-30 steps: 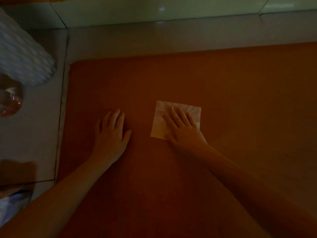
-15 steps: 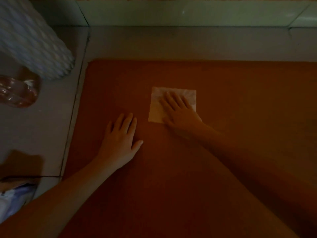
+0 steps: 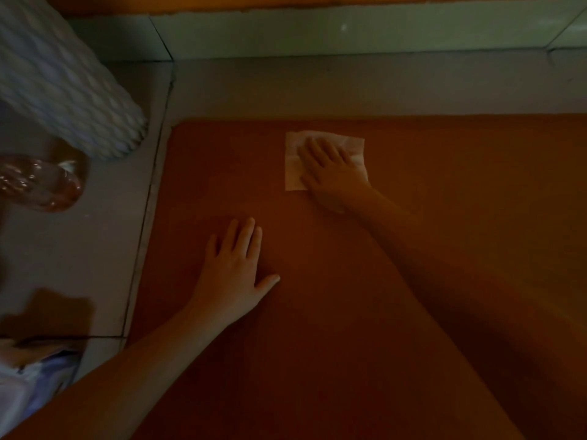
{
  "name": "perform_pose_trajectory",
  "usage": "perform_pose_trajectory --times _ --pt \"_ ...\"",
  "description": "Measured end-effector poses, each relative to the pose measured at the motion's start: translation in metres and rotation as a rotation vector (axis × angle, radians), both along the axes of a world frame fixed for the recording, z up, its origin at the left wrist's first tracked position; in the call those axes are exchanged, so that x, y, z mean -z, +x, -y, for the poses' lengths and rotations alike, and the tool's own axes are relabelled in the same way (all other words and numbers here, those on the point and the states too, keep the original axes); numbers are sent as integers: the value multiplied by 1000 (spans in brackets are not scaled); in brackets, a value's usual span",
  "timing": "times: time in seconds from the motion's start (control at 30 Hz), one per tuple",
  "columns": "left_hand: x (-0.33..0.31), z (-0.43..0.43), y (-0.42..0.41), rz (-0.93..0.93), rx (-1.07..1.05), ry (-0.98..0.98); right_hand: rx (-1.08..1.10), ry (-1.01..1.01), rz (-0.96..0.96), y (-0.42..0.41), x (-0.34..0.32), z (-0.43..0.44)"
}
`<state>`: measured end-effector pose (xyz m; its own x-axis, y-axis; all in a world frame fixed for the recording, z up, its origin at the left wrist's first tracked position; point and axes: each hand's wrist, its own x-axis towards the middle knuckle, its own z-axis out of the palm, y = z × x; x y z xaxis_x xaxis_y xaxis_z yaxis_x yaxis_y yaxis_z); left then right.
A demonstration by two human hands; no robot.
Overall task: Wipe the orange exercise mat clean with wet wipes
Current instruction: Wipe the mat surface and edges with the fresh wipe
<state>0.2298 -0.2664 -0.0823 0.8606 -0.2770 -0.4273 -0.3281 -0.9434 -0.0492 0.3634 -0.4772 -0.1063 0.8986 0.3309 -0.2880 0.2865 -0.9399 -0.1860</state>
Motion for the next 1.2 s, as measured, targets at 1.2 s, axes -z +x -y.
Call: perform_pose_trajectory --times 1.2 --pt "-2 6 0 -30 -25 31 253 -46 -26 -61 3 57"
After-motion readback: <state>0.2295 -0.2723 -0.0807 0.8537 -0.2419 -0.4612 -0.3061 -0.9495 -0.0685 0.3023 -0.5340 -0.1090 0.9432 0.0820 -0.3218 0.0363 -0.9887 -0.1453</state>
